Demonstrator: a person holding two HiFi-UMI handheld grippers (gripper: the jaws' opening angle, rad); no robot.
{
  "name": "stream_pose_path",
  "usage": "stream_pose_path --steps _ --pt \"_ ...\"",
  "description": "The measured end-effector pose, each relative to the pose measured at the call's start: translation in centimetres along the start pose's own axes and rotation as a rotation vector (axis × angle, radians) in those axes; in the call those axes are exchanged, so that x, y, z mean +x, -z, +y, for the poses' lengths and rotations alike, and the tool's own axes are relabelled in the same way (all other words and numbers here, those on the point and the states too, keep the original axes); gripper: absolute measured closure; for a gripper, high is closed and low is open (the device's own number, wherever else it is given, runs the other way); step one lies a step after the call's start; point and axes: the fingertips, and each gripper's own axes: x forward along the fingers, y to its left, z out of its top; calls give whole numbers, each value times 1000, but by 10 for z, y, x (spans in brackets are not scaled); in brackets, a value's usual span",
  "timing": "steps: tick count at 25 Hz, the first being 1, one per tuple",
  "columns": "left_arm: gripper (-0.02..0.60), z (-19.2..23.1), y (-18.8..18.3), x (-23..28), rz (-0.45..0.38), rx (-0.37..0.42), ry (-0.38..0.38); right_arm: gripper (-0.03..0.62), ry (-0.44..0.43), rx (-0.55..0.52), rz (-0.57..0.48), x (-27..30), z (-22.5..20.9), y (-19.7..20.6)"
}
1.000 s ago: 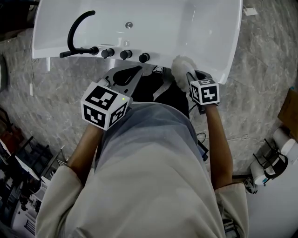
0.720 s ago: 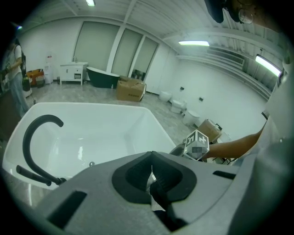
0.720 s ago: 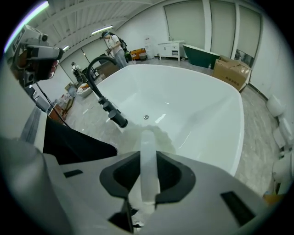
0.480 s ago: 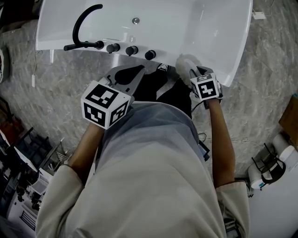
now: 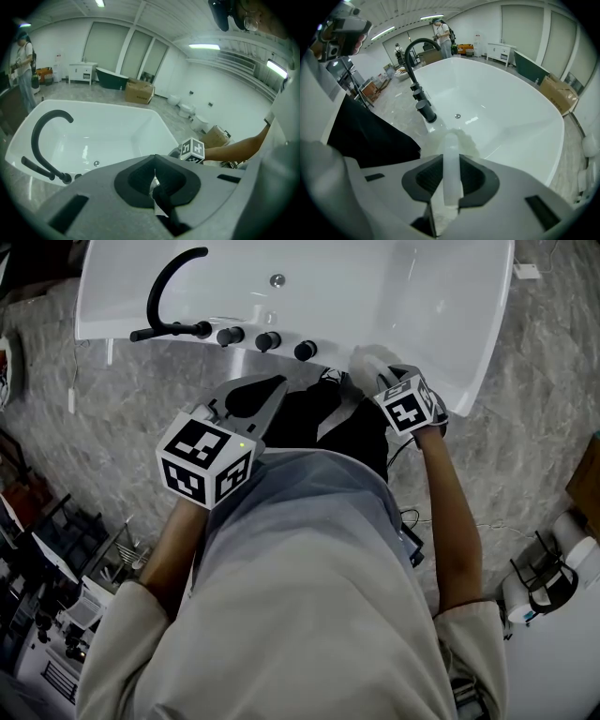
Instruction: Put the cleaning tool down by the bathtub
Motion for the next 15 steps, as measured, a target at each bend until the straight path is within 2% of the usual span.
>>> stream_pose_path --steps 6,15 --pt "577 2 7 2 24 -17 -15 508 20 -80 26 16 -3 1" --pt "577 3 16 3 55 -32 -35 508 23 -238 -8 32 -2 -2"
